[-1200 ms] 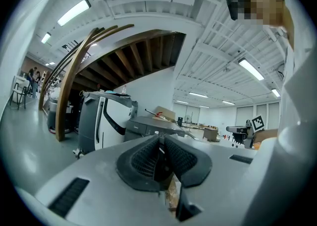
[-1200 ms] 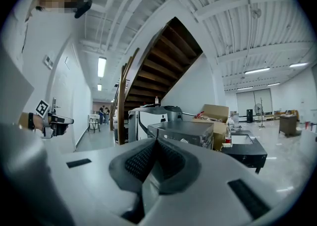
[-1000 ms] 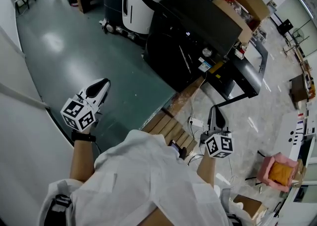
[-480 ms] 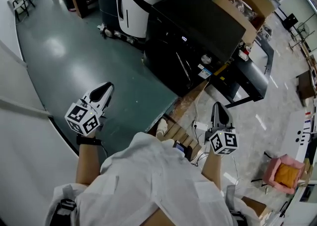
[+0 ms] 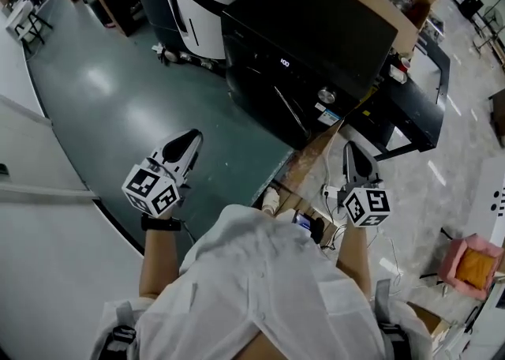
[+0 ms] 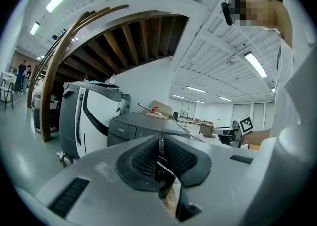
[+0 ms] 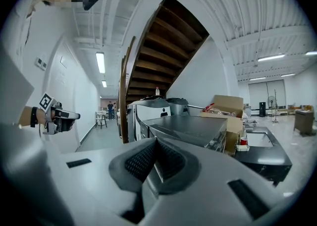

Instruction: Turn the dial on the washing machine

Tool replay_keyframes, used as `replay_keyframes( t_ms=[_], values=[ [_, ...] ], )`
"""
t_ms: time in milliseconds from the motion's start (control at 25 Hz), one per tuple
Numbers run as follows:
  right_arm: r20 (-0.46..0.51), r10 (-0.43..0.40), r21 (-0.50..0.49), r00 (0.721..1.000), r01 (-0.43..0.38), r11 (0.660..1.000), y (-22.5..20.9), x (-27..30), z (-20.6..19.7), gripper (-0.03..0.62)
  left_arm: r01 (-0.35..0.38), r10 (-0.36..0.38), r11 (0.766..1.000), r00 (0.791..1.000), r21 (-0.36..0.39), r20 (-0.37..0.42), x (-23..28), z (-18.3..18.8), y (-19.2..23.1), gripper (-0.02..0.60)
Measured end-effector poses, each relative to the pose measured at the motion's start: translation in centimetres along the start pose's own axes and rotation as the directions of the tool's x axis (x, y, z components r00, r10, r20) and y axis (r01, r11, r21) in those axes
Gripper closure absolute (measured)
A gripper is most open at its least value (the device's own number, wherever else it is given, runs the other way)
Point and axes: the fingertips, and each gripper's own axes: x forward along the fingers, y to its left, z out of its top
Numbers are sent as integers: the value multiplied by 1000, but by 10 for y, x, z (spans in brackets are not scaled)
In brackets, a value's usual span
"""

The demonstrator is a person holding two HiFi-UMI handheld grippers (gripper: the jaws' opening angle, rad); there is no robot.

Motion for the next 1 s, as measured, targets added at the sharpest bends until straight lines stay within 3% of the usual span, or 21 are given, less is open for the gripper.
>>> replay_keyframes(
  t_ms=[640,1000],
  values=[
    [-122,102,-64,987,-110,992,-36,97,-18,591,42,-45,999,995,-28,-89,99,-14,-1,545],
    [-229,168,-120,959,-198,973,-40,147,-40,503,60,-67,997,988,-52,-138,136,-32,1,545]
  ],
)
